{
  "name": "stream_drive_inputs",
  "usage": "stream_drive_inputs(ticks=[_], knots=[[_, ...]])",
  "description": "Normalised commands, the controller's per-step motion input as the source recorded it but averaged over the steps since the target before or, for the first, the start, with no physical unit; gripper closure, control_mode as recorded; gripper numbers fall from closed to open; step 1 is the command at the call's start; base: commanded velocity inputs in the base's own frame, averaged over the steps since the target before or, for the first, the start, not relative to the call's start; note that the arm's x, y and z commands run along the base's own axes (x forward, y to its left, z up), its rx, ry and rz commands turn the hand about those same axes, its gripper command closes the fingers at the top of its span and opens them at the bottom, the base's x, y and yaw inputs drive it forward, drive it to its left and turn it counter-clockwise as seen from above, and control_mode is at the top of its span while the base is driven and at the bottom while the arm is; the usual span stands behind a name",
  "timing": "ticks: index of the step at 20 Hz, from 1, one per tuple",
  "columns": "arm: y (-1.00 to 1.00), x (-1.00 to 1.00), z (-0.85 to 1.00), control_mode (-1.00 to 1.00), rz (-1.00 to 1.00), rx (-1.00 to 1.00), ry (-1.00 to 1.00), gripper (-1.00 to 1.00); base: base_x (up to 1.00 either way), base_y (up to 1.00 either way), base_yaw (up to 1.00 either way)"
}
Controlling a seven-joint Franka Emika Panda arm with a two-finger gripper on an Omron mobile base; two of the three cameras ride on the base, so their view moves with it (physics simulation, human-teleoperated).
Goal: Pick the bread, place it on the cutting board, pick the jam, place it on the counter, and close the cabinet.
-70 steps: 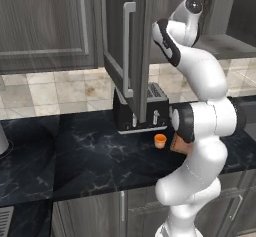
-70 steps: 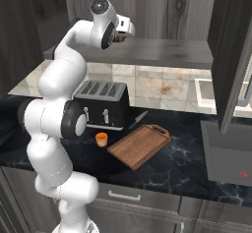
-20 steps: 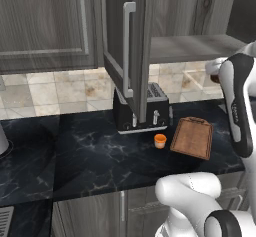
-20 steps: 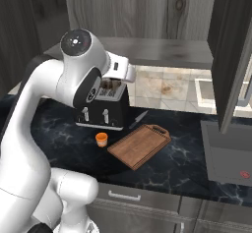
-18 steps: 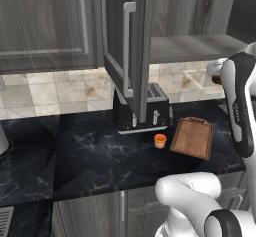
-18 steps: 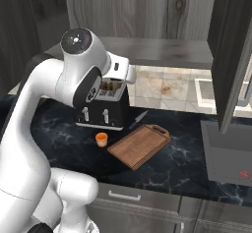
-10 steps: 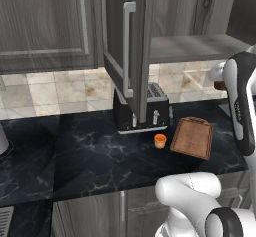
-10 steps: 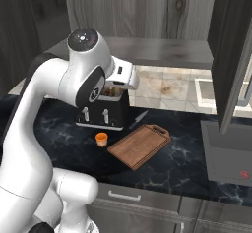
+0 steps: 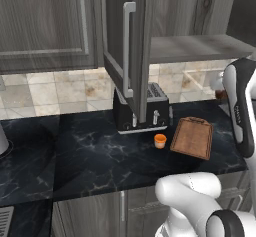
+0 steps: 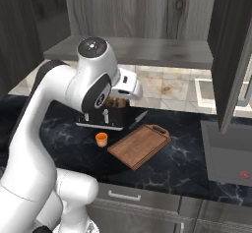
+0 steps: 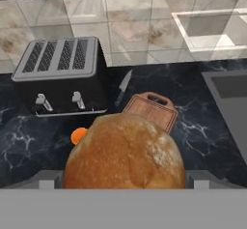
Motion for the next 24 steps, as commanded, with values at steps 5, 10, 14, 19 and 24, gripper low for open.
stream_drive_inputs(ticks=[5, 10, 14, 19, 24], knots=[[-0.04, -0.02, -0.36, -1.0, 0.0, 0.0, 0.06, 1.0, 0.0, 0.0, 0.0], [0.0, 0.0, -0.43, -1.0, 0.0, 0.0, 0.03, 1.0, 0.0, 0.0, 0.0], [0.0, 0.0, -0.47, -1.0, 0.0, 0.0, 0.0, 1.0, 0.0, 0.0, 0.0], [-0.04, 0.0, -0.48, -1.0, 0.0, 0.0, 0.0, 1.0, 0.0, 0.0, 0.0], [-0.1, 0.01, -0.4, -1.0, 0.0, 0.0, 0.0, 1.0, 0.0, 0.0, 0.0]])
